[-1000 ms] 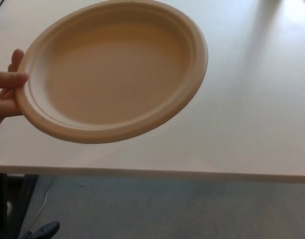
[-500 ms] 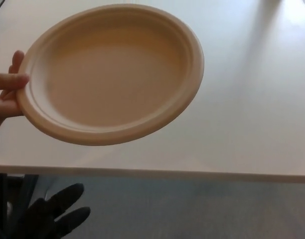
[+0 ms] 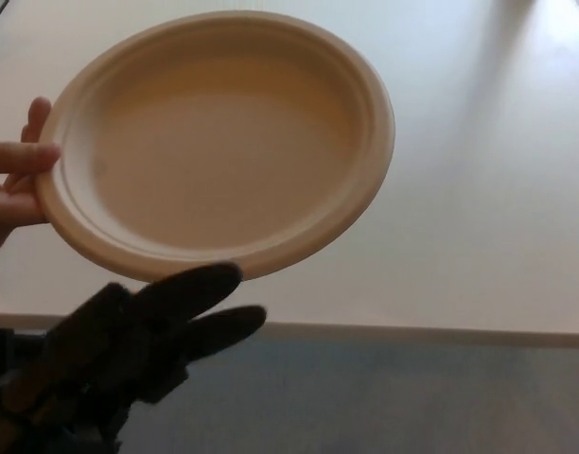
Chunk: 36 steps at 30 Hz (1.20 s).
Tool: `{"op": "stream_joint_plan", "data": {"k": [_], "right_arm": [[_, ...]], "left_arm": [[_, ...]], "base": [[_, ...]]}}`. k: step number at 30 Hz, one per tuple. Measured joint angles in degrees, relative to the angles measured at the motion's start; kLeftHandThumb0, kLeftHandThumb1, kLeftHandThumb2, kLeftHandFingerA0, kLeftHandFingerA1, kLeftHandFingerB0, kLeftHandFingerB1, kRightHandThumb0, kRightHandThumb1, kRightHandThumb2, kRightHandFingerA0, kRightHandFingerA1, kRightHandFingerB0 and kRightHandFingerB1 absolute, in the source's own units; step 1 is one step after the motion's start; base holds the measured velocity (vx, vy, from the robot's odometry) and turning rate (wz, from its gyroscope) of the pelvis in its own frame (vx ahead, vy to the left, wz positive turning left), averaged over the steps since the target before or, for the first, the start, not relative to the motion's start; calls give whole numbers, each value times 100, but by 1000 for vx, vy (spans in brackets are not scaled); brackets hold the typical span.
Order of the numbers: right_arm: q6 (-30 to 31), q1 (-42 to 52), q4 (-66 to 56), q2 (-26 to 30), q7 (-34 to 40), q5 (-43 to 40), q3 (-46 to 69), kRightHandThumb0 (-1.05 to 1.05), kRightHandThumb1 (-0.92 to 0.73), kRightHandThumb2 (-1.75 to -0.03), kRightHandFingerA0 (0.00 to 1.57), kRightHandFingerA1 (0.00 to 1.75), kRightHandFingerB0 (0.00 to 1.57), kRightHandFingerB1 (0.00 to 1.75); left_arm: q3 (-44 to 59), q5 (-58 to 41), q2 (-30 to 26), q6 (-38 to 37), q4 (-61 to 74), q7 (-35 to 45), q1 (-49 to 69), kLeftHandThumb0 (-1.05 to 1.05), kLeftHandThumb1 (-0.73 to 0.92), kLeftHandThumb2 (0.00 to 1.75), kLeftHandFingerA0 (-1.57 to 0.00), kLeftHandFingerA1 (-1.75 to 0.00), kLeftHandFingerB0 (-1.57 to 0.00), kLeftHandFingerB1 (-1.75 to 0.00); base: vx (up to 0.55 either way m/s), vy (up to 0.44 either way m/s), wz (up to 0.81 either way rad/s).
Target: A person passes a plate to the robot and the robot grabs it with its left hand and places it at the centre of the table infront of it
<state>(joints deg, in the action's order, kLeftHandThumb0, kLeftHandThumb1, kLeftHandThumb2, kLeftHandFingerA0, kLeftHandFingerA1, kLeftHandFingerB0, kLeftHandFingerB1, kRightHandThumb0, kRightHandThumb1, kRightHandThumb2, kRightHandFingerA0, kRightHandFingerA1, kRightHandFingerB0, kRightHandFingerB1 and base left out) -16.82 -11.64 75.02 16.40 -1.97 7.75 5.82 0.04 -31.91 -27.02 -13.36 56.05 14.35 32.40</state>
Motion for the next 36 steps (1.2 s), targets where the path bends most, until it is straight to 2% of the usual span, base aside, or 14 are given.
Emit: {"op": "stream_joint_plan", "data": {"k": [2, 6, 9, 11, 12, 15, 16, 18, 19, 23, 25, 26, 27, 36], "right_arm": [[30, -43, 12, 25, 0, -6, 19, -82, -84, -66, 18, 60, 15, 46], [61, -55, 24, 45, 1, -6, 27, -82, -85, -66, 18, 61, 14, 46], [64, -57, 24, 45, 1, 2, 9, -82, -85, -66, 16, 61, 14, 46], [64, -58, 24, 45, 1, 5, -3, -83, -84, -66, 17, 61, 14, 46], [65, -57, 24, 45, 1, 6, -4, -83, -83, -66, 18, 61, 15, 46], [65, -58, 24, 44, 1, 5, -11, -84, -84, -66, 18, 62, 14, 47], [66, -58, 24, 43, 1, 6, -15, -83, -86, -66, 18, 59, 16, 45], [66, -58, 25, 43, 1, 7, -19, -81, -84, -65, 17, 58, 15, 45], [66, -58, 24, 43, 1, 8, -20, -81, -85, -65, 17, 60, 15, 46], [69, -61, 25, 43, 1, 8, -20, -80, -85, -66, 16, 61, 15, 47], [70, -62, 25, 43, 1, 10, -22, -81, -86, -66, 19, 64, 16, 49], [70, -61, 25, 43, 1, 10, -22, -81, -86, -66, 18, 63, 17, 49], [71, -61, 25, 43, 1, 13, -26, -81, -84, -65, 16, 63, 14, 48], [77, -63, 25, 43, 1, 20, -29, -77, -85, -64, 18, 57, 18, 44]], "left_arm": [[-8, 121, 41, 5, 192, -123, -166, -37, 23, 87, -1, -52, 0, -49], [-10, 553, 241, -8, 273, -221, -237, -77, 56, 59, -9, -34, -14, -26], [-19, 837, 431, -53, 260, -232, -220, -73, 53, 57, -31, -34, -28, -31], [-30, 1009, 595, -140, 197, -244, -232, -66, 50, 93, -43, -58, -23, -45], [-36, 1101, 706, -200, 138, -256, -249, -63, 58, 59, -66, -40, -55, -37], [-45, 1287, 1108, -397, -152, -278, -445, -54, 64, 60, -59, -39, -51, -36], [-33, 1370, 1299, -490, -304, -281, -575, -47, 50, 85, -42, -52, -32, -46], [19, 1476, 1529, -607, -470, -288, -754, -60, 56, 58, -41, -33, -38, -33], [53, 1529, 1625, -654, -535, -296, -831, -66, 45, 80, -32, -44, -29, -42], [243, 1816, 1986, -857, -736, -376, -1176, -74, 59, 59, -23, -29, -26, -30], [424, 2058, 2166, -980, -888, -463, -1428, -73, 47, 82, -1, -33, -11, -38], [447, 2087, 2183, -990, -903, -471, -1455, -35, 15, 81, 0, -47, 0, -46], [544, 2212, 2225, -1030, -956, -509, -1556, -76, 49, 82, -4, -29, -5, -33], [1038, 2971, 2230, -1147, -1197, -744, -2186, -79, 46, 89, -5, -10, -5, -15]], "base": [[0, 0, 0], [0, 0, 0], [0, 0, 0], [0, 0, 0], [0, 0, 0], [0, 0, 0], [0, 0, 0], [0, 0, 0], [0, 0, 0], [0, 0, 0], [0, 0, 0], [0, 0, 0], [0, 0, 0], [0, 0, 0]]}}
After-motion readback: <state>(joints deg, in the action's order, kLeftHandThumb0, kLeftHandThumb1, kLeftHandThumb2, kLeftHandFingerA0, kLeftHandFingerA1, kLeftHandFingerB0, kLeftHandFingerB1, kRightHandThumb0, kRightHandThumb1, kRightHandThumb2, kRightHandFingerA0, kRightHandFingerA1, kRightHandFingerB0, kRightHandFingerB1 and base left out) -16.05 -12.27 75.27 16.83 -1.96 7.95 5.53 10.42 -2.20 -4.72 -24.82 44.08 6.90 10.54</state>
